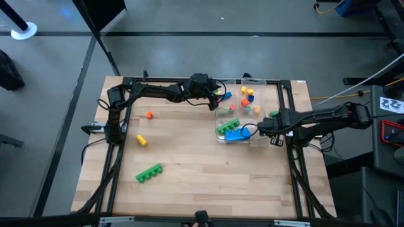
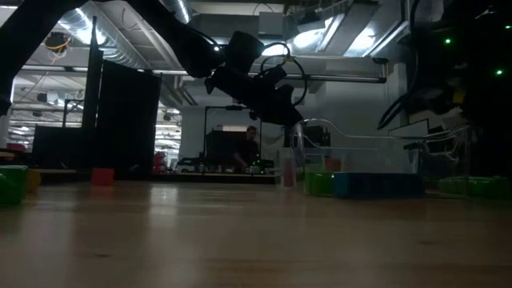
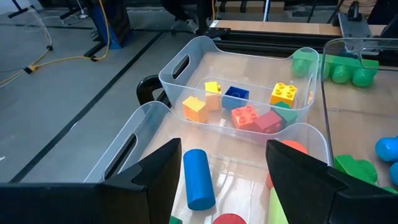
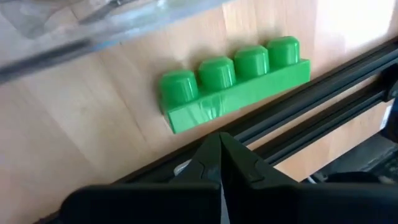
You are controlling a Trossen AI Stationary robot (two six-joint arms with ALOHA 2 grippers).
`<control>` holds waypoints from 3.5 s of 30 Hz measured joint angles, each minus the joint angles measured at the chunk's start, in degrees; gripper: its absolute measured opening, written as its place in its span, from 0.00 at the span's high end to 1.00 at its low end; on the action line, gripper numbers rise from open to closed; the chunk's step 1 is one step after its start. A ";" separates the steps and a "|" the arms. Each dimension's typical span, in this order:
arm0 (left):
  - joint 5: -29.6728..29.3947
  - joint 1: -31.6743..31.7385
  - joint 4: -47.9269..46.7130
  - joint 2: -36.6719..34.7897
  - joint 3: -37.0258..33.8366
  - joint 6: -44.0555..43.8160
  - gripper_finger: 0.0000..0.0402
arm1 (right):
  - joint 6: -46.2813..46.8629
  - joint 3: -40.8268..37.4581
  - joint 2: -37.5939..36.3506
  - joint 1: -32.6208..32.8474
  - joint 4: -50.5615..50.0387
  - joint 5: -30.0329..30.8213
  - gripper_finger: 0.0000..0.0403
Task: Sort blocks by size
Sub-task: Put the top large green 4 stud game piece into the bottom transparent bin
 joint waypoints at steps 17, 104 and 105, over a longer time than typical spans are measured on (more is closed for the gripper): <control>0.02 -0.02 0.00 0.00 0.00 0.01 0.45 | 3.13 0.00 9.96 1.58 2.43 1.53 1.00; 0.02 -0.02 0.07 0.00 0.00 0.02 0.45 | -2.84 7.39 10.90 -3.75 -1.57 3.97 1.00; 0.00 0.00 0.05 0.00 0.00 0.02 0.45 | -1.91 7.39 10.42 -3.76 -3.23 4.67 1.00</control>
